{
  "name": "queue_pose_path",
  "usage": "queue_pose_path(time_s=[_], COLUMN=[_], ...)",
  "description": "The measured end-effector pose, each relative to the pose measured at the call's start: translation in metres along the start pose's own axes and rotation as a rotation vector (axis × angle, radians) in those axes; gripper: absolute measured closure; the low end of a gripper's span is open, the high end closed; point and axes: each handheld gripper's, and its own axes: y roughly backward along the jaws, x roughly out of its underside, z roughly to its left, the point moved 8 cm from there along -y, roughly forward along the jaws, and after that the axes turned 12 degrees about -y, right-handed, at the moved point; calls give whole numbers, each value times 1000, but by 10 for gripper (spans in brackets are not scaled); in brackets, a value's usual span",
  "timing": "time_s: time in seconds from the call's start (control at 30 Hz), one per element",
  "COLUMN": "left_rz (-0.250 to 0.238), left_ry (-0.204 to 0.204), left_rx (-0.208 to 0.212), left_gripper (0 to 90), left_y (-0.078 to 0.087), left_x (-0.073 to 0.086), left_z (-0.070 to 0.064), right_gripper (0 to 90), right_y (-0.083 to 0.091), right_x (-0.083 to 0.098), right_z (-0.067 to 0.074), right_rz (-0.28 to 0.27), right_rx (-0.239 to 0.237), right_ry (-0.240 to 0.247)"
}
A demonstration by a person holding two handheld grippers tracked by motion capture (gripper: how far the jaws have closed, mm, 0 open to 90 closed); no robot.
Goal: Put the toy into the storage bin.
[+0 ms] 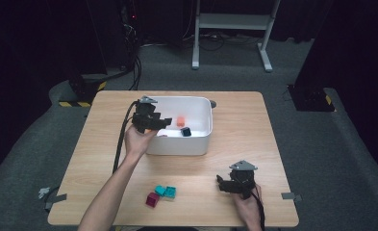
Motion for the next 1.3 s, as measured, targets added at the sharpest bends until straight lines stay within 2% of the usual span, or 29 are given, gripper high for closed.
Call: queue_pose_path(time_s=[0.17, 0.37, 0.5, 0.6, 0.7, 0.93, 1.13, 1.3], left_rz=[-24, -92, -103, -115, -139, -141, -147, -141], left_ry=[-29, -35, -66, -72, -61, -40, -24, -17], left_rx=[-2, 13, 5, -7, -19, -29, -11, -17], left_gripper=[409, 385, 379, 376, 378, 378, 374, 373], left_y=[11, 40, 57, 69, 77, 83, 90, 98], left_x=[-1, -2, 5, 11, 18, 35, 51, 71], left_z=[-8, -21, -30, -32, -33, -30, -37, -44], right_gripper=[139, 139, 139, 139, 139, 139, 139, 139], right_y=[0, 0, 0, 0, 0, 0, 0, 0], right_x=[0, 0, 0, 0, 0, 0, 0, 0], right_z=[0, 0, 0, 0, 0, 0, 0, 0], right_rz=[0, 0, 0, 1, 0, 0, -1, -1], right_rx=[0, 0, 0, 0, 0, 0, 0, 1], right_ry=[0, 0, 0, 0, 0, 0, 3, 2])
